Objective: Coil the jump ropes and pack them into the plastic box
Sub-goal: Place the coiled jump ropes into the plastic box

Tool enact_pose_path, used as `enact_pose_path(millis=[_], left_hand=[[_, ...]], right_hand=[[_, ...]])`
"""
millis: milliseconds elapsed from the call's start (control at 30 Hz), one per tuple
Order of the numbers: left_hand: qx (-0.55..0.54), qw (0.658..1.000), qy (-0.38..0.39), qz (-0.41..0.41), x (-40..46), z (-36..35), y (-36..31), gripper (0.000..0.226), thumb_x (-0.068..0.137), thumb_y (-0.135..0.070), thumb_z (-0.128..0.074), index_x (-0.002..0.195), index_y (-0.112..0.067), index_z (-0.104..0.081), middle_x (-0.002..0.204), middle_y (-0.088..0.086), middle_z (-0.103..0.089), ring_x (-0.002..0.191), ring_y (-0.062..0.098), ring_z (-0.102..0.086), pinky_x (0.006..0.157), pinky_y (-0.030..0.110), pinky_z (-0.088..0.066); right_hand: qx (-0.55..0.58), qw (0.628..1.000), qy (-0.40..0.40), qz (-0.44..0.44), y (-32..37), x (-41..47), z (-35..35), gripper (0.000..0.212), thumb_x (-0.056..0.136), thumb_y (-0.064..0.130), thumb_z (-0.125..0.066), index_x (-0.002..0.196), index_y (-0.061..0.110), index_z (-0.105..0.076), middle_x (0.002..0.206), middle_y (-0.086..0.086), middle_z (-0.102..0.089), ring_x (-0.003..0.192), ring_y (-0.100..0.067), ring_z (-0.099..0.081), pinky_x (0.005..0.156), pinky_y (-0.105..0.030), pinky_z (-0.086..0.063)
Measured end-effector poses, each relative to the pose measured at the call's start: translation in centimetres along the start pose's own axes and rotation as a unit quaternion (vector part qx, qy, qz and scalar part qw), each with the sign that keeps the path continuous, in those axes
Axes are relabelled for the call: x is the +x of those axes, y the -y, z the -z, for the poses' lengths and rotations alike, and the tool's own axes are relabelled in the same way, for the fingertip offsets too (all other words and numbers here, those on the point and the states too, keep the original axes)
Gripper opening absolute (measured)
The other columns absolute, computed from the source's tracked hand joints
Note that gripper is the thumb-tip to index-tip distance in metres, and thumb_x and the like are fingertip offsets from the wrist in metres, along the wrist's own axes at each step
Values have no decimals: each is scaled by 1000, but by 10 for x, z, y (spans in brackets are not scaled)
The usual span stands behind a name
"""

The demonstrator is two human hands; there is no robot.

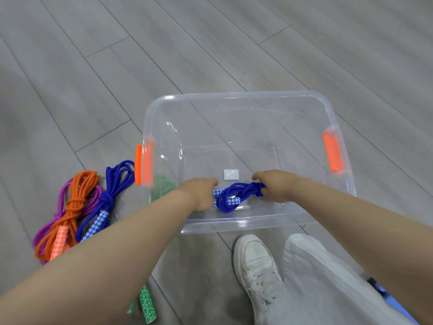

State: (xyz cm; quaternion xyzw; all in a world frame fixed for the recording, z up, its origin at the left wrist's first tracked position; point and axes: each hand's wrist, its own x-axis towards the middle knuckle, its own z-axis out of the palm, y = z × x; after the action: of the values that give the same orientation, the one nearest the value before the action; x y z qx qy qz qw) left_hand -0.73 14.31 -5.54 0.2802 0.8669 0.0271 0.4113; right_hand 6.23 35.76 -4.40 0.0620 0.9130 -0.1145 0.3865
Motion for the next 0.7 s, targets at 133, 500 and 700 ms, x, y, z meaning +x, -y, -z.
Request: enact_pose_path(millis=[133,500,700], left_hand=[[29,995,-88,-32,-17,18,-2,53,90,-11,-44,142,-23,-39,138,5,-52,125,28,-47,101,36,-40],[14,974,-201,-104,-99,101,46,54,84,-6,-46,136,-19,-47,137,7,-52,129,28,-42,106,39,-35],[36,971,-227,-70,-152,125,101,50,84,-10,-49,134,-19,-49,129,11,-53,123,30,-46,101,40,-38]], right_hand=[[12,1000,-7,-13,14,-7,10,52,93,18,-46,144,25,-35,136,-5,-52,112,-28,-55,89,-39,-50],[-49,985,-139,88,119,-52,108,46,95,19,-49,140,20,-40,137,-7,-51,123,-26,-49,101,-39,-41],[-80,960,-192,186,205,-70,137,41,93,16,-49,135,17,-46,125,-6,-56,114,-25,-52,91,-30,-39]])
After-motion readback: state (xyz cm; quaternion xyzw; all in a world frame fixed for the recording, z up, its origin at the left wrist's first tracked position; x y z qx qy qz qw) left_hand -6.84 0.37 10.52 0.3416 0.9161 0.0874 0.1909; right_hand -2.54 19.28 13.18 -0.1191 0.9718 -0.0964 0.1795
